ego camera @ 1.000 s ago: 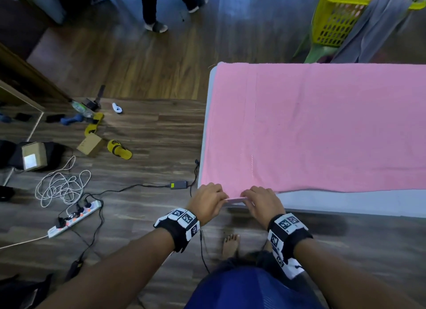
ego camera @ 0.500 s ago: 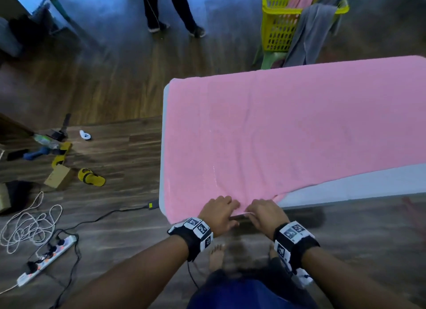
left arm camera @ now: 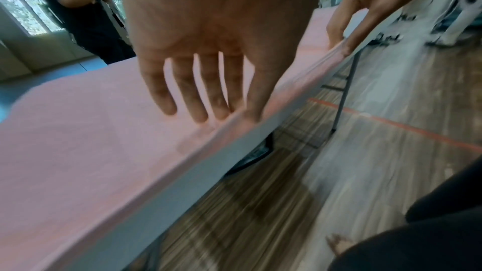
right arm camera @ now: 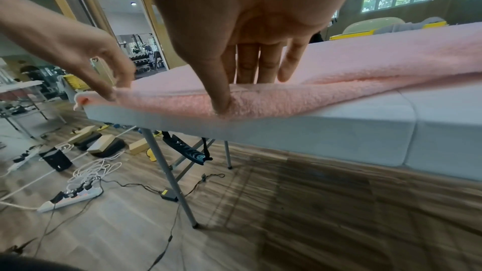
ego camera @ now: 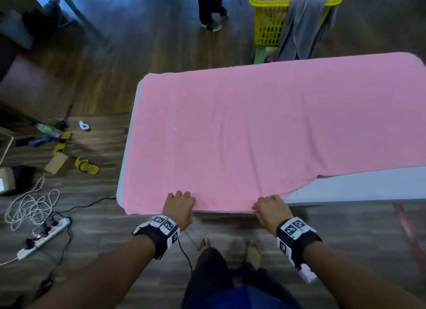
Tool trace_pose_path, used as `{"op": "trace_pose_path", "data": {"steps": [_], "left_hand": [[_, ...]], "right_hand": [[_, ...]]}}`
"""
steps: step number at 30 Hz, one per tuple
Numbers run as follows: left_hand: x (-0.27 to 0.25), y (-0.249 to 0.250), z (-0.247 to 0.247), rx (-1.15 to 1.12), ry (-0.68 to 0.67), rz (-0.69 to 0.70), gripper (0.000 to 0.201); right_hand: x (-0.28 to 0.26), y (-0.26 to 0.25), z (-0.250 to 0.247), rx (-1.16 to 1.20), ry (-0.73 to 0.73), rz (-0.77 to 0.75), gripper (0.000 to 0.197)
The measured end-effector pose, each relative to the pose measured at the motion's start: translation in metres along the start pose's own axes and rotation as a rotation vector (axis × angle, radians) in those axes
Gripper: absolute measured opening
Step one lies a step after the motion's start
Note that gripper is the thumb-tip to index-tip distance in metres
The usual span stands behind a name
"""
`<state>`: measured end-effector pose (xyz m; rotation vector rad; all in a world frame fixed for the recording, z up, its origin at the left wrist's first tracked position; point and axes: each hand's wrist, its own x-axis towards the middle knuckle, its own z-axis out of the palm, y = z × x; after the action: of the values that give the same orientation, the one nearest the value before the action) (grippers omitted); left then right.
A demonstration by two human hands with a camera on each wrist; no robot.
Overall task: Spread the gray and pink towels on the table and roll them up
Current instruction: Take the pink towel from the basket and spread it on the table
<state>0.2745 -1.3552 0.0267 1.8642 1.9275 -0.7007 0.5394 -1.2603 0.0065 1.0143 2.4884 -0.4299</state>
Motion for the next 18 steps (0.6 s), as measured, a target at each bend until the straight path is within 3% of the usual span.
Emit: {"op": "trace_pose_path", "data": {"steps": [4, 7, 11, 18], "left_hand": [[0.019, 0.077, -0.022, -0.253, 0.067, 0.229, 0.047], [0.041, 0.118, -0.043, -0.298, 0.028, 0.228, 0.027], [0.055, 0.122, -0.056, -0.265, -0.025, 0.242, 0.016], [0.059, 0.119, -0.051, -0.251, -0.067, 0.242, 0.014]], "right_hand": [[0.000, 0.006, -0.004, 0.074, -0.019, -0.023, 0.027], [0.003, 0.010, -0.007, 0.074, -0.032, -0.020, 0.028], [-0.002, 0.038, -0.014, 0.041, -0.074, 0.044, 0.026], [-0.053, 0.140, -0.010, -0.048, -0.107, 0.205, 0.027]]}}
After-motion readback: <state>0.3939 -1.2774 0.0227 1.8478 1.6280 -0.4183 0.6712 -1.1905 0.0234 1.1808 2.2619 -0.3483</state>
